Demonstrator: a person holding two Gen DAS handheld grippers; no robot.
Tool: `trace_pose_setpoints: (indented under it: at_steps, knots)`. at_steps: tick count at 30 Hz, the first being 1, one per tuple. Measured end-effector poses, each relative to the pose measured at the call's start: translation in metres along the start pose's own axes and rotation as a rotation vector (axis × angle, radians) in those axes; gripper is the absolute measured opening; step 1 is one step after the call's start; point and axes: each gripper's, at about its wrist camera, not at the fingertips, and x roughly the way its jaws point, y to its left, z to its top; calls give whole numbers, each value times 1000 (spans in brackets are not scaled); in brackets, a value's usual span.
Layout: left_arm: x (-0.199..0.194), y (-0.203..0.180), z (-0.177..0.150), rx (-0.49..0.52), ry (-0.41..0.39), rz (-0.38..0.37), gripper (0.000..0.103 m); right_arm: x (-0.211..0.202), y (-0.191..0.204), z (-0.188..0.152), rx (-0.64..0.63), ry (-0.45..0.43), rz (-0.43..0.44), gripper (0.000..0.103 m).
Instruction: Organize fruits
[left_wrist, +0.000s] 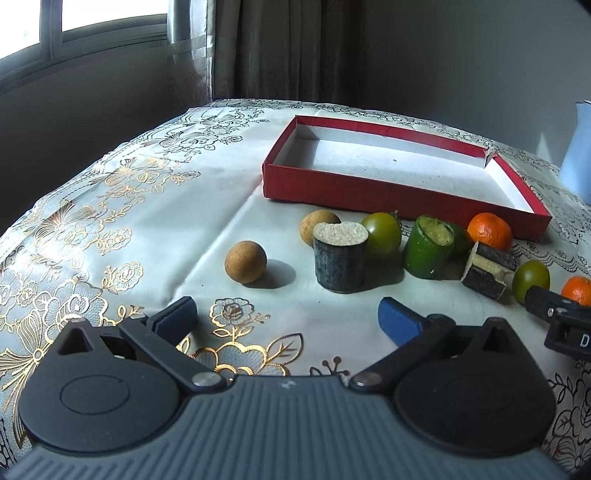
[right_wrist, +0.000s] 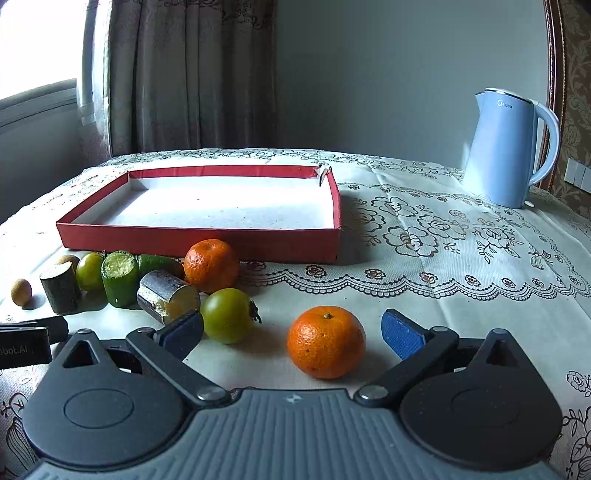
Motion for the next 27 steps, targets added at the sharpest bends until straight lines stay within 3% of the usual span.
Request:
trace_pose_setpoints:
  at_steps: [9,27]
  knots:
    - [0,0,0,-3,4,2,103,10,-8,1,55,87,37,103]
    - [0,2,0,-2,4,0,103,12,-8,1,65,97,43,103]
